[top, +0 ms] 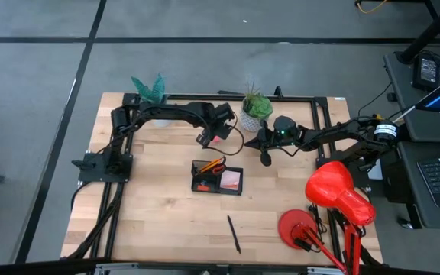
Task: Pick and place office supplies into organizer
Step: Put the pink eraser into the desk organizer
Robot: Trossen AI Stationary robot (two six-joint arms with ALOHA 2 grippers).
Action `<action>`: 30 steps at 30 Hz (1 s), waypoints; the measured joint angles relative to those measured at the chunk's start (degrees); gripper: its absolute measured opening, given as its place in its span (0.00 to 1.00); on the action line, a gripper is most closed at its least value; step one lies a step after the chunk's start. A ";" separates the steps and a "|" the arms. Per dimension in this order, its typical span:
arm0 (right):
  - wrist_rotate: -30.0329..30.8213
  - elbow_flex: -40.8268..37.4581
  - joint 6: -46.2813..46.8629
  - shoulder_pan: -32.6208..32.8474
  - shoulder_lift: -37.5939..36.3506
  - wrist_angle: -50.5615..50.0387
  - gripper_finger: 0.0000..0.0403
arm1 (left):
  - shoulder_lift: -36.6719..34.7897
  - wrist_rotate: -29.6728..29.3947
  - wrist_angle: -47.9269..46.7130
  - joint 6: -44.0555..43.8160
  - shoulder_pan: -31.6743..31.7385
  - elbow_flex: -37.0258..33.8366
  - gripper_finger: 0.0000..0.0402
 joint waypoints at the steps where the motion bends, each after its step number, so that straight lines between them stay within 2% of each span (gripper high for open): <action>1: -0.03 0.00 -0.13 0.00 0.00 0.00 0.00 | 0.18 -0.83 0.00 -0.08 -0.07 0.00 0.51; 7: -0.05 0.00 -1.52 0.00 0.00 0.04 0.00 | 0.22 -0.06 0.08 3.96 -0.20 0.00 0.50; 21: -0.03 0.00 -1.34 -0.11 0.00 0.87 0.00 | 1.51 7.50 -1.77 13.75 2.68 -0.02 0.46; 30: -0.01 0.00 0.21 -0.11 0.00 2.04 0.00 | 2.55 11.49 -4.24 13.66 4.09 -0.01 0.46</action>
